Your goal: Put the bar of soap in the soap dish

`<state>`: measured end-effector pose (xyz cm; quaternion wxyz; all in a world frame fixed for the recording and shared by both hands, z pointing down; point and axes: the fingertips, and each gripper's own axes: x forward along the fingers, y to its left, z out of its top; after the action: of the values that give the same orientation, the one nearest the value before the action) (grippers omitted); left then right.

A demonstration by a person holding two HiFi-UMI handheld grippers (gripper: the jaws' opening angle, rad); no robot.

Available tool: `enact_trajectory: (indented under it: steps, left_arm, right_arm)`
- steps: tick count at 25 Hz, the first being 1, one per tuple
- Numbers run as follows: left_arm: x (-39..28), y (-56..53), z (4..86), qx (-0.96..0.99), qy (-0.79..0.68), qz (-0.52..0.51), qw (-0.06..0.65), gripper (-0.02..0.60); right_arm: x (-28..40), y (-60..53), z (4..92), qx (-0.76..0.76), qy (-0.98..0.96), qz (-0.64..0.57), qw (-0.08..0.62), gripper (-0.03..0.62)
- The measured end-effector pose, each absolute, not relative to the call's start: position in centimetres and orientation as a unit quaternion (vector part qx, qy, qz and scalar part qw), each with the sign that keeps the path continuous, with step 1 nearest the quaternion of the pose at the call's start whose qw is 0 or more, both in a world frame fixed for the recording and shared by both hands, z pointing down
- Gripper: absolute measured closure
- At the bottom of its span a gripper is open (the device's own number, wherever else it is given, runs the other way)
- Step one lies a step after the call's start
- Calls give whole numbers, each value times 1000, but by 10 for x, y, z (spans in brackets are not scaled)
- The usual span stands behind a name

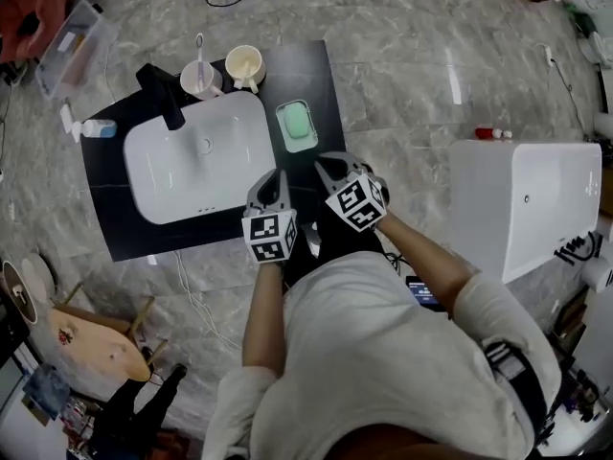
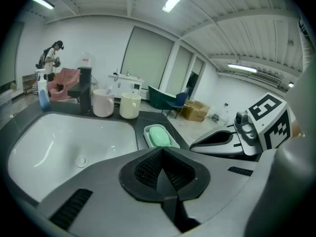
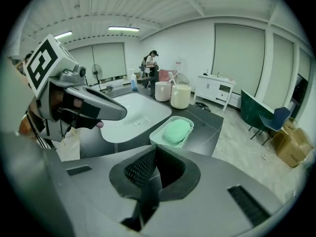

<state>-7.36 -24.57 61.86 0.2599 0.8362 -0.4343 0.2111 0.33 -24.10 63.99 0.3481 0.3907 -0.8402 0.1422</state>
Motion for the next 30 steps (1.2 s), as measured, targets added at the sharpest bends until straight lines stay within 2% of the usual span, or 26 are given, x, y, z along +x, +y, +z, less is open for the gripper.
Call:
enact_trajectory:
  steps: [9,17,30]
  left_arm:
    - [-111,-238,596,878,-367,211,223,563]
    - [-123,-223,569,903,-323,197,204,564]
    - [-101,-223,457,919,-347,119,145,565]
  right_arm:
    - [-19,-215,615,496,-789,153,328,595]
    - [-40,-191,579,566,-761,163,273,595]
    - [-26,-206,458,597,-777,86,181,595]
